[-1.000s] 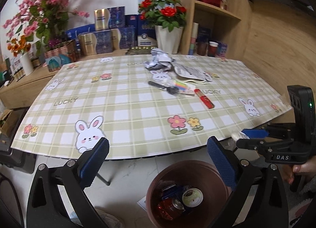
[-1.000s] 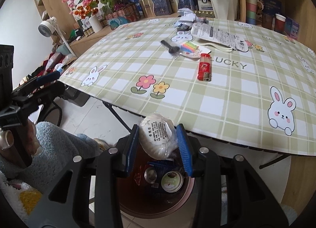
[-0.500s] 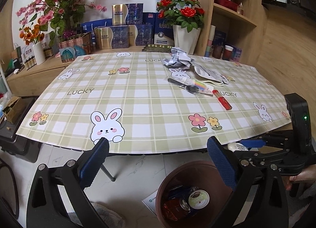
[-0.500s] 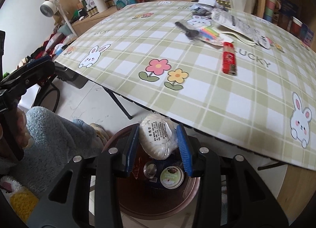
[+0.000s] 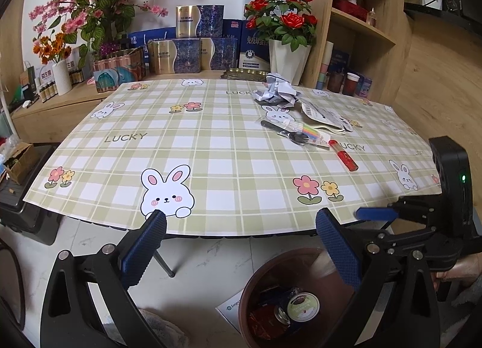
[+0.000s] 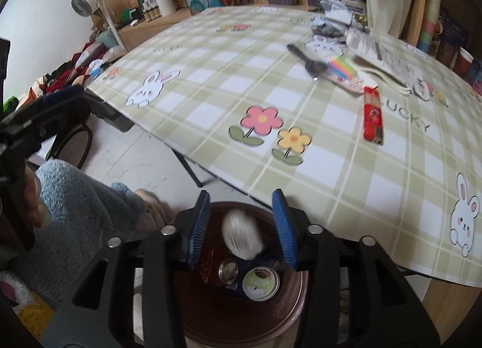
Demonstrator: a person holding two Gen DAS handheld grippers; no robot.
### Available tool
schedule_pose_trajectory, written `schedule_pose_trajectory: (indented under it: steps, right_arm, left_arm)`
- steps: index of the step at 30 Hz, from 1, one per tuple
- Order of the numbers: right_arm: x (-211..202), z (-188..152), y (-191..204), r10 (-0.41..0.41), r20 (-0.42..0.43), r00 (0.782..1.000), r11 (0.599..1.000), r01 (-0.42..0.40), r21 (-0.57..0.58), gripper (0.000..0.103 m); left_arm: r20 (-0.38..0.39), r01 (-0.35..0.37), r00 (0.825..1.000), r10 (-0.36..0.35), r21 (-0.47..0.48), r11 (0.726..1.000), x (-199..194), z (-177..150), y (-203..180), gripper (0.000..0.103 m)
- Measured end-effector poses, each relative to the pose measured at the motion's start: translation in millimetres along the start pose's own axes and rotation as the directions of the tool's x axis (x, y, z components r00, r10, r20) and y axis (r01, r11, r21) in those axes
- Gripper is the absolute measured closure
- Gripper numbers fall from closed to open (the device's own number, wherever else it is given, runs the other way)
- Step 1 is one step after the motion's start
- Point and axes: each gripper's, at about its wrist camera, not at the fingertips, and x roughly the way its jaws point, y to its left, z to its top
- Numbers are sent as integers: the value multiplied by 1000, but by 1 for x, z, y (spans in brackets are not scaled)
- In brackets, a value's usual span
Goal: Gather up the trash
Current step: 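Open the right gripper over the bin to drop the white round packet, then move both open grippers from the bin back over the table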
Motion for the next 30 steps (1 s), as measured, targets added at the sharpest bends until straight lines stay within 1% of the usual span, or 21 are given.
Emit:
schedule_pose_trajectory:
  steps: [2, 4, 6, 7, 9, 11, 18, 22, 30]
  right_arm:
    - [-6, 2, -2, -7, 22, 1000, 1000, 7, 8, 53]
    - [-13, 4, -5, -24, 50, 998, 1000, 23, 21, 45]
    - [-22, 5, -8, -46, 80, 996, 998, 43, 34, 31]
    - [-27, 6, -10, -63, 99, 993, 997, 59, 43, 26]
    - [-36, 8, -13, -100, 132, 986, 994, 93, 61, 8]
    - [-48, 9, -20, -158, 176, 972, 986, 143, 90, 6]
    - [-70, 12, -46, -241, 213, 947, 961, 202, 191, 6]
    - [-78, 11, -57, -261, 225, 939, 951, 209, 229, 6]
    - [-88, 4, -68, -298, 251, 921, 938, 235, 255, 6]
  left_arm:
    - [7, 4, 1000, -4, -3, 1000, -2, 0, 1, 6]
    - [14, 2, 1000, -2, -5, 1000, -3, 1, 1, 6]
    - [16, 0, 1000, 0, -10, 1000, -4, 1, 2, 6]
    - [18, -3, 1000, 3, -14, 1000, -4, 1, 3, 6]
    - [21, -10, 1000, 10, -20, 1000, -5, 2, 4, 6]
    - [26, -18, 999, 19, -23, 1000, -6, 3, 4, 6]
    - [50, -43, 998, 44, -17, 999, -13, 10, 3, 6]
    - [58, -51, 997, 51, -6, 999, -16, 14, 0, 6]
    - [65, -68, 996, 67, 14, 998, -18, 21, -9, 6]
